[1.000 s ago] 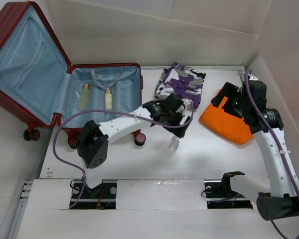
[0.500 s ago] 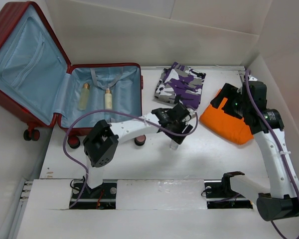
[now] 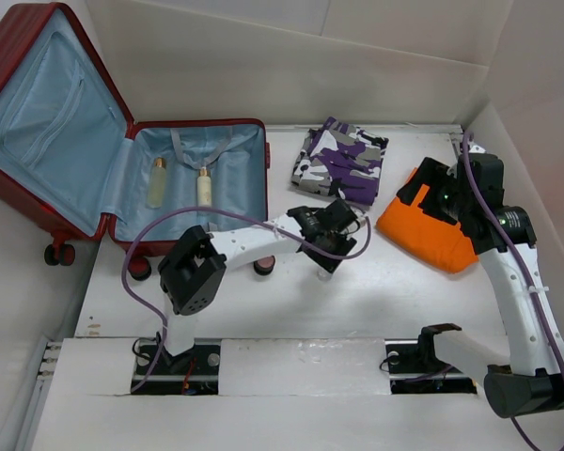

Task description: Pack the luggage

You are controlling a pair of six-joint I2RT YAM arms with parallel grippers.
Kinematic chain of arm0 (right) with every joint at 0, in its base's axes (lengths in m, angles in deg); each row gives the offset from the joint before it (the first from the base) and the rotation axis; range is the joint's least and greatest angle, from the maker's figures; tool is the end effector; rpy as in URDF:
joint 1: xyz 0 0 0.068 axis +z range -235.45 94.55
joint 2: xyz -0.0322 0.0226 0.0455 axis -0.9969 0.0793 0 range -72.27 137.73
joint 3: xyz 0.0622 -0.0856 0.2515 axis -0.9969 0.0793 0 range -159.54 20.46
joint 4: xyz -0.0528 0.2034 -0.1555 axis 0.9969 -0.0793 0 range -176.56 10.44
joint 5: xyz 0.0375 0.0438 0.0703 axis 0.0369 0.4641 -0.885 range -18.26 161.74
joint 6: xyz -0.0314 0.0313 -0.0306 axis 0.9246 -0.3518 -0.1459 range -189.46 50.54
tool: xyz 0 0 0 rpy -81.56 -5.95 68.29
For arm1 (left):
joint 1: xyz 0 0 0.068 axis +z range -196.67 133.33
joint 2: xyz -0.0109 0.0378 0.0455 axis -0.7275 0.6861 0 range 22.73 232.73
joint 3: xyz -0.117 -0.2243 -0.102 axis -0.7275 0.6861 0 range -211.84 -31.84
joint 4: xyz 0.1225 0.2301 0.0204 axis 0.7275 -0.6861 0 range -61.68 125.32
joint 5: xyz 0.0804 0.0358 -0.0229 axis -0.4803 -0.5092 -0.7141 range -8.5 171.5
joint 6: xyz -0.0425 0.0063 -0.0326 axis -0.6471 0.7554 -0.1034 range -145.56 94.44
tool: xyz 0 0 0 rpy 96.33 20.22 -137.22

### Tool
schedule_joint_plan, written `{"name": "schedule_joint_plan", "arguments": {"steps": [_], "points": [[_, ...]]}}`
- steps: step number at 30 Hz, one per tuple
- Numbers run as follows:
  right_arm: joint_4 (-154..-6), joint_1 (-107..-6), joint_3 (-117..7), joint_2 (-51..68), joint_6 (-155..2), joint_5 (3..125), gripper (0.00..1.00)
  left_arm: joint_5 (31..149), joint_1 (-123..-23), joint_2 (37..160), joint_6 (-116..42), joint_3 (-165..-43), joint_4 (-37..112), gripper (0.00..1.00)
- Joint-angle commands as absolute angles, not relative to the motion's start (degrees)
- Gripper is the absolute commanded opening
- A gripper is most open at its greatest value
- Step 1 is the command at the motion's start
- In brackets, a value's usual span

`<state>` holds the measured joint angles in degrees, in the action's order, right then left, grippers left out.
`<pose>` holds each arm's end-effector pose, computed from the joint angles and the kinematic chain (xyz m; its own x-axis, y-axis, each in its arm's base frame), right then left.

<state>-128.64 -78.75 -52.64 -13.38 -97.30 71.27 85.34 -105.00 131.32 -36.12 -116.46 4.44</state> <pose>0.1949 0.0231 0.3952 -0.5597 0.4043 -0.7234 0.1561 0.9087 0.3871 0.2161 -0.3549 0.2293 -0.5815 0.5940 -0.5559 0.7759 0.6104 -0.1594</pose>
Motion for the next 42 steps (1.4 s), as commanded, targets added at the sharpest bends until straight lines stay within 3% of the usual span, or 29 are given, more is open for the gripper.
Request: {"name": "schedule_joint_plan", "arguments": {"steps": [1,9,18,28,42], "points": [[-128.3,-79.2,-52.7,-14.4,-96.5,70.2,0.89,82.1,-104.9,129.1,-36.3,-126.4,0.3,0.3],[-127.1,-79.7,-53.2,-13.8,-96.5,68.2,0.89,77.8,-93.5,129.1,-35.8,-144.4,-8.4,0.27],[-126.6,-79.7,-53.2,-13.3,-96.0,66.6,0.89,71.8,-76.1,125.7,-39.9,-141.1,-10.3,0.27],[-125.5,-79.2,-52.1,-12.8,-96.0,65.4,0.89,72.4,-70.4,128.4,-40.5,-129.0,-10.9,0.27],[-125.5,-78.2,-51.5,-12.8,-96.0,66.0,0.89,77.5,-67.4,143.9,-39.4,-138.9,-9.1,0.3]]}}
